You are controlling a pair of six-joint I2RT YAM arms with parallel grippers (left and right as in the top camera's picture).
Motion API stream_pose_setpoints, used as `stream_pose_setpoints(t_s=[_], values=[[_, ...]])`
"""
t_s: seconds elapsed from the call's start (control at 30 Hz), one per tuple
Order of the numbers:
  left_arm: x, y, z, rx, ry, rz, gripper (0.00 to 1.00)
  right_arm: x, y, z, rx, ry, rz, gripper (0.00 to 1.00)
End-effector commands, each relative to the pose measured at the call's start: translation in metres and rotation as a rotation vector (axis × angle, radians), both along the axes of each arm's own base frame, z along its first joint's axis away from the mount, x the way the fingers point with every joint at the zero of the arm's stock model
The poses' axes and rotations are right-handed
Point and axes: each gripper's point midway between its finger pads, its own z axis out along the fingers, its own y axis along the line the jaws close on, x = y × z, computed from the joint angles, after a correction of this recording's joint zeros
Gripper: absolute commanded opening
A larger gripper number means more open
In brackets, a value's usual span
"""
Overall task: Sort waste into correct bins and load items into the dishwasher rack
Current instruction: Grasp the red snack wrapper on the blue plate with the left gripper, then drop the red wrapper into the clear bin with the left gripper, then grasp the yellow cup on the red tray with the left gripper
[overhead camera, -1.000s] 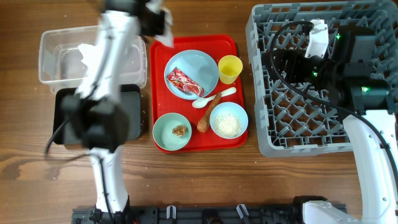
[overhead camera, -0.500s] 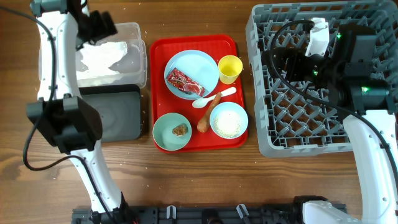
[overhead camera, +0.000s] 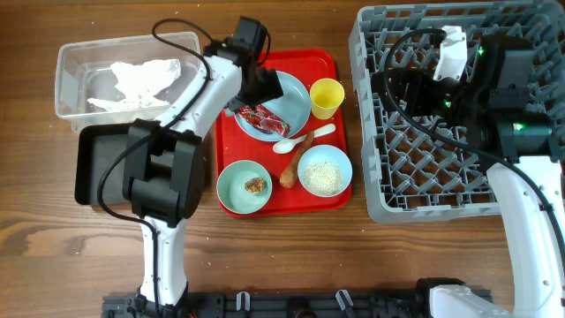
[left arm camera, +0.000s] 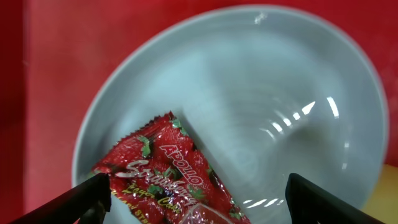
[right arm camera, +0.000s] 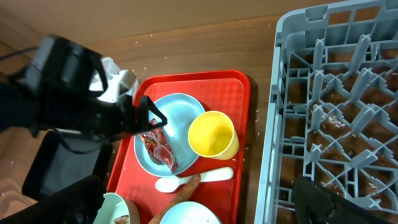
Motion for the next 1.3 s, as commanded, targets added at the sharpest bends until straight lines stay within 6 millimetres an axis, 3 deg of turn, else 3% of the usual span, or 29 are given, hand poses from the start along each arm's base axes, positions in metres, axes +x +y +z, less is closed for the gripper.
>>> stream_pose_setpoints(t_s=[0.0,0.1,0.23,0.27,0.3,0.4,0.47,0.53,0.6,0.63,0.7,0.77,0.83,0.9,0.93,0.97,1.0,1.07,1.13,1.23,1.27], values=[[-0.007,-0.004,-0.011,0.01,0.007,0.009,0.82,0.003,0.002,0.005,0.023,0.001,-0.001,1.0],[-0.008,-0.011,-0.014,0.02,0.0,-0.012,0.69,0.003,0.002,0.005,0.025,0.003,-0.002,1.0],[-0.015,-0.011,-0.042,0.036,0.061,-0.019,0.7,0.003,0.002,0.005,0.024,0.004,-0.002,1.0],[-0.015,-0.01,-0.043,0.031,0.066,-0.015,0.6,0.003,0.002,0.005,0.024,0.004,-0.002,1.0],[-0.015,-0.01,-0.043,0.031,0.066,-0.015,0.34,0.003,0.002,0.005,0.024,0.004,-0.002,1.0],[-0.017,-0.009,-0.044,0.036,0.073,-0.02,0.04,0.003,0.002,0.005,0.024,0.004,-0.002,1.0],[-0.017,-0.009,-0.043,0.036,0.071,-0.033,0.04,0.003,0.001,0.004,0.019,0.002,-0.004,1.0],[-0.011,-0.014,-0.024,-0.001,0.058,-0.072,0.04,0.004,-0.002,0.003,0.005,0.003,-0.021,1.0],[0.003,-0.005,0.023,-0.006,0.006,-0.092,0.04,0.005,-0.002,0.004,0.006,-0.001,-0.021,1.0],[0.011,0.003,0.051,-0.008,-0.033,-0.1,0.04,0.005,-0.002,0.005,0.007,-0.005,-0.022,0.99],[0.025,0.044,0.122,0.017,-0.128,-0.039,0.04,0.008,-0.002,0.007,0.007,-0.021,-0.022,0.99],[0.026,0.094,0.164,0.056,-0.185,0.042,0.04,0.009,-0.002,0.009,0.009,-0.03,-0.022,0.99],[0.025,0.137,0.17,0.089,-0.182,0.128,0.04,0.01,-0.002,0.009,0.009,-0.031,-0.023,0.99],[0.024,0.18,0.156,0.126,-0.139,0.212,0.04,0.012,-0.002,0.008,0.023,-0.02,-0.035,0.99],[0.025,0.203,0.137,0.132,-0.098,0.257,0.31,0.013,-0.002,0.005,0.026,-0.012,-0.037,0.99],[0.026,0.21,0.128,0.134,-0.077,0.272,0.84,0.013,-0.002,0.003,0.026,-0.006,-0.036,0.99],[0.027,0.214,0.119,0.136,-0.06,0.279,1.0,0.014,-0.002,0.002,0.026,-0.003,-0.036,0.99],[0.038,0.222,0.107,0.139,-0.071,0.277,1.0,0.015,-0.002,-0.001,0.025,0.006,-0.036,0.99],[0.056,0.218,0.115,0.13,-0.151,0.232,1.0,0.013,-0.002,-0.003,0.024,0.018,-0.036,0.99],[0.078,0.162,0.151,0.039,-0.284,-0.017,1.0,0.014,-0.002,-0.003,0.024,0.017,-0.036,0.99],[0.082,0.121,0.166,0.006,-0.338,-0.151,1.0,0.014,-0.002,-0.003,0.025,0.017,-0.037,0.99]])
